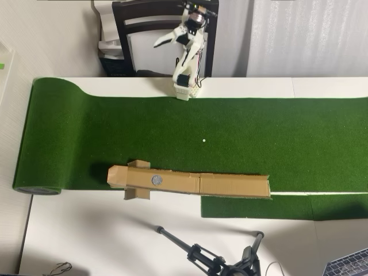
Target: Pick up the golf ball and place it on the gray mark at the back.
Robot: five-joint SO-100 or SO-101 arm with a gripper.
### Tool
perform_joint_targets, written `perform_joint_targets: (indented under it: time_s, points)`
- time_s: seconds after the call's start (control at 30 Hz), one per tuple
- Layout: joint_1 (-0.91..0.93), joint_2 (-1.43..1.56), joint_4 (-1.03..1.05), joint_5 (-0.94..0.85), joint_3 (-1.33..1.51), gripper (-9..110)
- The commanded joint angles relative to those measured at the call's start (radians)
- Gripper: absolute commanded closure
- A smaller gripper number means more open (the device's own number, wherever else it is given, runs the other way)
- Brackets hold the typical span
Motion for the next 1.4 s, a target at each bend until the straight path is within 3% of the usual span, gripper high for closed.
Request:
perform_joint_targets:
  time_s: [0.0,0.27,0.5,1.07,1.37]
  points:
    - [0.011,0.086,-0.094,0.031,0.164,48]
    - [-0.011,0.084,-0.276,0.029,0.425,48]
    - [-0.179,0.084,-0.425,0.032,0.64,48]
    - [-0.279,0.084,-0.577,0.143,0.942,48]
    - [-0.304,0.084,-0.508,0.155,0.946,48]
